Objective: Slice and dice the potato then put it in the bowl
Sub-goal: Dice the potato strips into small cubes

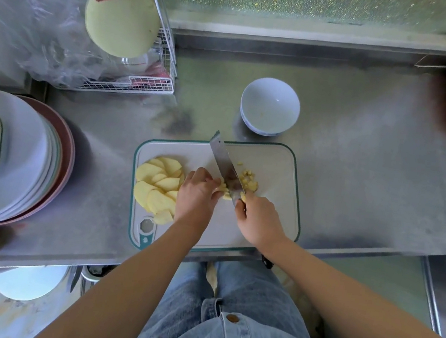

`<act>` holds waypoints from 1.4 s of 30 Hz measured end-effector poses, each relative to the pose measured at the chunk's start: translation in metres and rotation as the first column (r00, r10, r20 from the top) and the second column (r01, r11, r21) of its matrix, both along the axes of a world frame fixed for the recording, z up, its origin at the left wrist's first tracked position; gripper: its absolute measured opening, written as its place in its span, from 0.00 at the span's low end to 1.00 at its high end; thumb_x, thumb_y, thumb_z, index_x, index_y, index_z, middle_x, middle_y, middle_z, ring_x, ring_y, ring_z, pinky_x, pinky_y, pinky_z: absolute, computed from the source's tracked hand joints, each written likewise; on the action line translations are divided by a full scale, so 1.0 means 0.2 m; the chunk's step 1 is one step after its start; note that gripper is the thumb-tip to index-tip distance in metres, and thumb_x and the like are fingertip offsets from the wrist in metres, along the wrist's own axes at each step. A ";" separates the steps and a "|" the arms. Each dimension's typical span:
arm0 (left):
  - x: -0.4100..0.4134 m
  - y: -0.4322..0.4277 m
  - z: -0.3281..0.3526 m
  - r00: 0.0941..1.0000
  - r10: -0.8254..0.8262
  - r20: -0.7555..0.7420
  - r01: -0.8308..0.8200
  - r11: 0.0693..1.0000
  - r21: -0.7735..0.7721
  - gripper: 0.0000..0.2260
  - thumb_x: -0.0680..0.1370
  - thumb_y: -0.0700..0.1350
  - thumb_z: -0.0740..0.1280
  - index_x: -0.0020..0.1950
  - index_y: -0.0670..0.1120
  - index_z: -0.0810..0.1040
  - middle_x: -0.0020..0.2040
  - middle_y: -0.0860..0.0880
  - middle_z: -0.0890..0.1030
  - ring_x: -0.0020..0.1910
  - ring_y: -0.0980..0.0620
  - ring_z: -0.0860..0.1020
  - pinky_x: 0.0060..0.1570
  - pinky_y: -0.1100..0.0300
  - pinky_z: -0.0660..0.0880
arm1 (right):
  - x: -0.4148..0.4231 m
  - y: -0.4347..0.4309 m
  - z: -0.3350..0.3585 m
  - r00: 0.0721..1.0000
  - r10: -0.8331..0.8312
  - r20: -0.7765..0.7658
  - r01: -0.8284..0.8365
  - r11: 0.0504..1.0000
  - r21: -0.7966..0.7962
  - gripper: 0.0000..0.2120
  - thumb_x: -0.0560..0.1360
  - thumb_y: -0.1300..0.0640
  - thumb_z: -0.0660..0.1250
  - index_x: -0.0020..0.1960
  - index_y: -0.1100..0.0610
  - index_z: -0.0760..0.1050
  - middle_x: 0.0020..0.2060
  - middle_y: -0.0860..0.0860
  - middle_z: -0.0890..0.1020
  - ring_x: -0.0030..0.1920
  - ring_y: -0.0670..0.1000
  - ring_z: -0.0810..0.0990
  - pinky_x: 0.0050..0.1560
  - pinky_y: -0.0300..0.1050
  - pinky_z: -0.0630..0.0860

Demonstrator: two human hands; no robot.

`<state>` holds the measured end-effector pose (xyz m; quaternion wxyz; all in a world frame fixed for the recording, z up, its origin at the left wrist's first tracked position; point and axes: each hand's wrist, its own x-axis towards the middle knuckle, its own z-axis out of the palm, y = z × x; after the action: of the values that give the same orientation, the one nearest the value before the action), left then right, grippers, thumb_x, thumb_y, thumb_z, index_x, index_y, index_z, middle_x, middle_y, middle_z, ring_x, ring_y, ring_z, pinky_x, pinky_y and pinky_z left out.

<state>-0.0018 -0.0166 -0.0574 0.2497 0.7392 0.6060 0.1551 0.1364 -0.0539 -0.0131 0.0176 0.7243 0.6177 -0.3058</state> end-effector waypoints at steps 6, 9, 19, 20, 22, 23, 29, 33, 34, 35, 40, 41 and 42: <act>-0.03 -0.02 0.02 1.000 0.001 -0.016 -0.002 0.999 -0.041 0.20 0.65 0.39 0.78 0.56 0.40 0.80 0.45 0.42 0.79 0.44 0.40 0.78 0.43 0.51 0.76 | 0.03 0.01 0.05 0.997 -0.019 -0.071 0.021 0.999 0.029 0.11 0.80 0.55 0.56 0.41 0.58 0.65 0.28 0.51 0.68 0.31 0.56 0.71 0.34 0.46 0.65; -0.02 -0.02 0.02 1.000 0.005 -0.013 -0.005 0.999 -0.043 0.14 0.66 0.39 0.77 0.50 0.40 0.82 0.44 0.42 0.80 0.44 0.39 0.78 0.43 0.50 0.76 | 0.02 0.00 0.08 0.998 0.016 -0.054 -0.014 0.999 0.036 0.10 0.80 0.54 0.55 0.42 0.57 0.65 0.30 0.51 0.69 0.32 0.54 0.70 0.35 0.45 0.65; -0.01 0.01 0.03 0.999 0.032 -0.044 -0.035 0.997 -0.063 0.02 0.68 0.36 0.75 0.39 0.41 0.85 0.37 0.43 0.81 0.41 0.40 0.77 0.40 0.52 0.73 | -0.04 -0.03 0.03 1.000 0.023 0.016 -0.023 1.000 0.014 0.10 0.80 0.55 0.54 0.49 0.60 0.71 0.36 0.52 0.70 0.38 0.54 0.72 0.39 0.44 0.64; -0.01 0.01 0.03 0.999 0.028 -0.046 -0.031 0.997 -0.071 0.02 0.69 0.37 0.74 0.40 0.41 0.85 0.38 0.43 0.81 0.42 0.40 0.76 0.41 0.53 0.72 | -0.05 -0.03 0.02 1.000 0.023 0.019 -0.023 1.000 0.011 0.11 0.80 0.55 0.54 0.50 0.60 0.71 0.36 0.52 0.71 0.40 0.55 0.74 0.39 0.44 0.64; -0.01 0.02 0.03 0.998 0.021 -0.053 -0.025 0.997 -0.078 0.02 0.70 0.37 0.74 0.41 0.41 0.85 0.38 0.43 0.81 0.43 0.41 0.75 0.42 0.53 0.71 | -0.06 -0.03 0.00 1.000 0.008 0.011 -0.008 1.000 0.008 0.11 0.80 0.55 0.55 0.50 0.60 0.72 0.37 0.52 0.72 0.43 0.56 0.77 0.40 0.43 0.65; -0.01 0.02 0.02 0.998 0.022 -0.052 -0.026 0.997 -0.076 0.02 0.69 0.37 0.74 0.40 0.41 0.85 0.38 0.43 0.81 0.42 0.41 0.75 0.42 0.53 0.71 | -0.07 -0.03 -0.01 1.000 -0.002 0.008 0.002 1.000 0.010 0.11 0.80 0.55 0.55 0.50 0.60 0.72 0.38 0.53 0.74 0.43 0.56 0.78 0.40 0.43 0.65; -0.01 0.02 0.01 0.999 0.030 -0.030 -0.031 0.998 -0.055 0.05 0.65 0.35 0.77 0.37 0.41 0.84 0.35 0.43 0.81 0.39 0.40 0.76 0.39 0.53 0.74 | -0.07 -0.04 -0.03 1.000 -0.029 -0.001 0.029 0.998 0.047 0.11 0.80 0.55 0.56 0.49 0.61 0.72 0.40 0.59 0.79 0.43 0.59 0.79 0.38 0.45 0.65; -0.01 0.02 0.02 0.998 0.017 -0.057 -0.021 0.998 -0.061 0.07 0.65 0.38 0.78 0.40 0.42 0.84 0.37 0.44 0.81 0.42 0.41 0.76 0.41 0.52 0.75 | -0.02 -0.02 -0.02 0.996 -0.056 -0.066 0.058 0.998 0.038 0.11 0.80 0.54 0.57 0.41 0.58 0.66 0.34 0.59 0.76 0.37 0.60 0.76 0.36 0.47 0.65; -0.02 0.01 0.02 0.998 0.014 -0.066 -0.018 0.998 -0.058 0.09 0.64 0.39 0.79 0.41 0.42 0.84 0.38 0.44 0.82 0.43 0.41 0.76 0.42 0.51 0.75 | -0.01 -0.02 -0.01 0.995 -0.061 -0.078 0.064 0.997 0.038 0.12 0.80 0.55 0.57 0.40 0.58 0.64 0.31 0.58 0.74 0.34 0.60 0.75 0.36 0.47 0.65; -0.02 0.01 0.02 0.997 0.013 -0.078 -0.017 0.999 -0.051 0.10 0.64 0.40 0.79 0.42 0.42 0.83 0.38 0.44 0.82 0.43 0.41 0.76 0.42 0.51 0.75 | 0.00 -0.01 0.01 0.994 -0.063 -0.088 0.067 0.997 0.047 0.12 0.80 0.55 0.57 0.39 0.58 0.64 0.29 0.55 0.72 0.32 0.58 0.72 0.35 0.47 0.65; -0.05 -0.01 0.04 0.988 0.006 -0.155 -0.002 1.000 0.020 0.10 0.61 0.42 0.80 0.38 0.44 0.83 0.34 0.47 0.82 0.39 0.41 0.76 0.40 0.52 0.74 | 0.00 -0.02 0.05 0.997 -0.007 -0.078 0.013 0.997 0.073 0.11 0.80 0.55 0.57 0.40 0.58 0.64 0.27 0.50 0.67 0.31 0.55 0.69 0.34 0.46 0.63; -0.04 -0.01 0.05 0.987 0.003 -0.164 0.002 1.000 0.030 0.10 0.61 0.42 0.80 0.37 0.44 0.83 0.33 0.47 0.81 0.39 0.41 0.76 0.38 0.52 0.74 | -0.01 -0.02 0.05 0.997 0.009 -0.073 -0.003 0.997 0.071 0.10 0.80 0.55 0.56 0.41 0.58 0.65 0.29 0.51 0.68 0.32 0.55 0.69 0.34 0.46 0.63; -0.04 -0.01 0.05 0.986 -0.002 -0.169 0.008 0.999 0.036 0.09 0.60 0.41 0.80 0.36 0.44 0.83 0.32 0.47 0.81 0.38 0.41 0.76 0.38 0.52 0.74 | -0.01 -0.03 0.05 0.998 0.017 -0.067 -0.013 0.998 0.066 0.10 0.80 0.55 0.56 0.41 0.58 0.64 0.31 0.52 0.70 0.33 0.55 0.70 0.35 0.45 0.64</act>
<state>-0.0103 -0.0182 -0.0477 0.1843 0.7556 0.6202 0.1022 0.1336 -0.0599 -0.0031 -0.0247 0.7089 0.6331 -0.3098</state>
